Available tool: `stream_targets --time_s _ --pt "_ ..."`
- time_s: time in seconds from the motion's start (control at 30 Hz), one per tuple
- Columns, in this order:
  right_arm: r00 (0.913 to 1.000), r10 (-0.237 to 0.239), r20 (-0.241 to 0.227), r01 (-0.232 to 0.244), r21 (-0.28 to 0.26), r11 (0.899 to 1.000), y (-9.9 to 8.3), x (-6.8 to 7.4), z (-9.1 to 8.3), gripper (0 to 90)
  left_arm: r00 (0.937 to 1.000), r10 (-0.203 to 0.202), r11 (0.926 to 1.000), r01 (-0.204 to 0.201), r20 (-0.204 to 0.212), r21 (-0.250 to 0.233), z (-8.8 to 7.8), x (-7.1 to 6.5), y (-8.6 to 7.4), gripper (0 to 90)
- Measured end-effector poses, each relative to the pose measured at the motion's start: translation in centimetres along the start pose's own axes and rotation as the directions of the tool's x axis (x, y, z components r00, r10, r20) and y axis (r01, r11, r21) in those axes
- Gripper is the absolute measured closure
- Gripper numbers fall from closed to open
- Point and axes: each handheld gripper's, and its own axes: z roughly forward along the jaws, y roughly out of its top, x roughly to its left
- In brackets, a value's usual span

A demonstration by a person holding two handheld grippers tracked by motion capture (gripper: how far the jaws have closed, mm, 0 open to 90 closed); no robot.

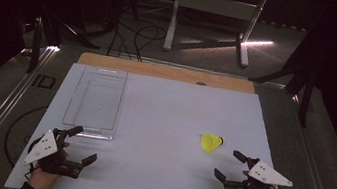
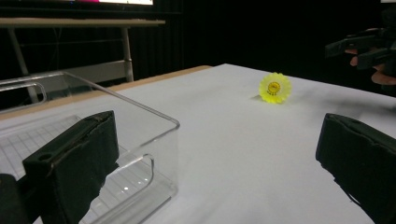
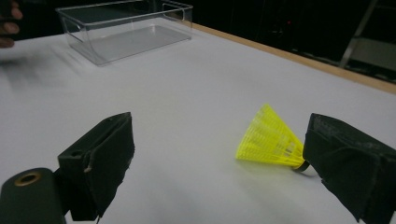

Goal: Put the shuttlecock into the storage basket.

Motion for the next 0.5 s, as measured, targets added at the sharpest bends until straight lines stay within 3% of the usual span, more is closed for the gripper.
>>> stream_targets --time_s 0.23,0.5 --pt "0.9999 -0.016 -0.003 0.016 0.005 1.0 0.05 0.11 -0.12 9.0 1.0 -0.004 0.9998 0.003 0.007 0.017 0.19 0.01 -0.05 0.5" --pt "1.0 -0.004 0.0 0.004 0.002 1.0 0.69 0.1 -0.41 9.0 1.0 -0.007 0.9997 0.007 0.001 0.023 0.24 0.01 -0.07 0.5"
